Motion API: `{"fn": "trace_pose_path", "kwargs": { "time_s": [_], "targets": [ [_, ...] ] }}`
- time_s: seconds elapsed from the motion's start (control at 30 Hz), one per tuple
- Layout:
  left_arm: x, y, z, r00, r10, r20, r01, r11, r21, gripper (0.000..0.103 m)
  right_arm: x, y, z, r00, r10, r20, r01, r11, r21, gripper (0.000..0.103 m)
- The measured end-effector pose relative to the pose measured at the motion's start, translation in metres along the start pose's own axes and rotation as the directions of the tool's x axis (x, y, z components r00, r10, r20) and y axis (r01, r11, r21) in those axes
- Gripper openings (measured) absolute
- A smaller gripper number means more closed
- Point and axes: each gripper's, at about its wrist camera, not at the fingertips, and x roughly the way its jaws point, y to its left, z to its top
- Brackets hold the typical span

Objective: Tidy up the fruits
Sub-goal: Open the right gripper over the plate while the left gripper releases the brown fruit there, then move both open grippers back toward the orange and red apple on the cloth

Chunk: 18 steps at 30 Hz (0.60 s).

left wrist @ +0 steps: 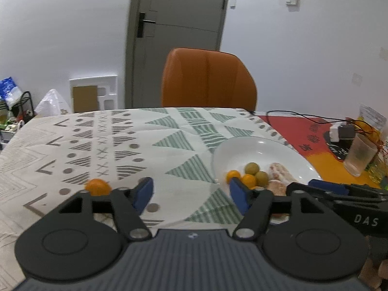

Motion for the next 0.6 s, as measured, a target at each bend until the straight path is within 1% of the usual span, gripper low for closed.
{"fn": "trace_pose_path", "kwargs": {
  "time_s": [0.07,0.13,0.2,0.27,0.47,0.6],
  "targets": [
    [-0.003,0.006,-0.001,1.000,0.025,0.010,-0.025,1.000,-0.003,0.081,0.001,0.003,0.001,1.000,0.010,0.005,-0.010,1.000,-0.003,0.077],
    [-0.005,0.013,-0.001,0.998,0.054,0.014,-0.054,0.998,-0.015,0.082,0.002,0.006,0.002,1.000,0.018,0.011,-0.018,1.000,-0.008,0.081],
    [-0.007,0.020,-0.001,0.998,0.069,0.015,-0.068,0.997,-0.028,0.083,0.004,0.009,0.003,1.000,0.026,0.014,-0.025,1.000,-0.010,0.085],
    [-0.010,0.028,-0.002,0.996,0.086,0.020,-0.085,0.995,-0.044,0.083,0.006,0.012,0.003,0.999,0.034,0.015,-0.034,0.999,-0.012,0.091],
    [-0.018,0.049,-0.004,0.991,0.131,0.027,-0.129,0.989,-0.074,0.084,0.017,0.026,0.003,0.998,0.064,0.004,-0.064,0.998,-0.020,0.096],
    [-0.020,0.063,-0.006,0.988,0.155,0.021,-0.153,0.984,-0.093,0.084,0.025,0.036,0.003,0.996,0.085,-0.010,-0.085,0.996,-0.031,0.097]
  ]
}}
